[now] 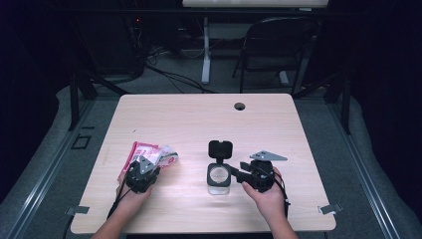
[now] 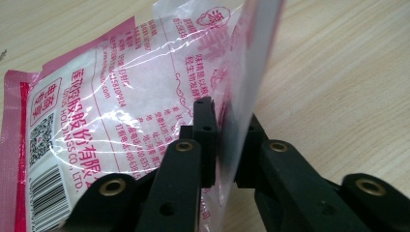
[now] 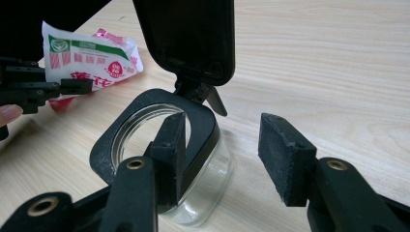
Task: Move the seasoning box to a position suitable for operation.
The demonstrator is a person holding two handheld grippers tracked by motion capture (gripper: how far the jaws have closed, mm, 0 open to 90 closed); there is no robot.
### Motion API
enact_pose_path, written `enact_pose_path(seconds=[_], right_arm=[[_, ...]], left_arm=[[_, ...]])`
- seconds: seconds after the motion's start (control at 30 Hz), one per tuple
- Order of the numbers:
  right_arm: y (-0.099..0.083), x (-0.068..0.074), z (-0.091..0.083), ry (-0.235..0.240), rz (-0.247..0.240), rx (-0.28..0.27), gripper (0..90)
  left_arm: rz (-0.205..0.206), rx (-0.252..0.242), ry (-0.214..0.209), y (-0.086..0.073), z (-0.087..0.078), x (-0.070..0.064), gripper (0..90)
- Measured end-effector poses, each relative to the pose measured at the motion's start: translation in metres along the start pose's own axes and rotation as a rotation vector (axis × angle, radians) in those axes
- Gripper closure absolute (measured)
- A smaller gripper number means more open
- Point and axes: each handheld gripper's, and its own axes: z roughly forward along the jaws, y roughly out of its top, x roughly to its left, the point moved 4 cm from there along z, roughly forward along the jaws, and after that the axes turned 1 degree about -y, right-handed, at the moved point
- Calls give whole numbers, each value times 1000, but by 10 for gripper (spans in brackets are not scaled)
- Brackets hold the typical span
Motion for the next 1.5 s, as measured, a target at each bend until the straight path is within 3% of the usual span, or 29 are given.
enact_pose_path(seconds=[0.3,0.73,1.27,1.5], right_arm=[[0,0,0,4,1,-8,525],[0,-1,0,0,0,-10,525],[0,-2,-2,0,9,-15,525],[1,-5,-3,-6,14,-25,525]], left_arm=[[-25,-2,-14,0,0,4,898],[-70,-13,-46,2,-3,9,900],[-83,-68,-9,18,-31,24,900],[-54,-88,4,29,-44,32,900]])
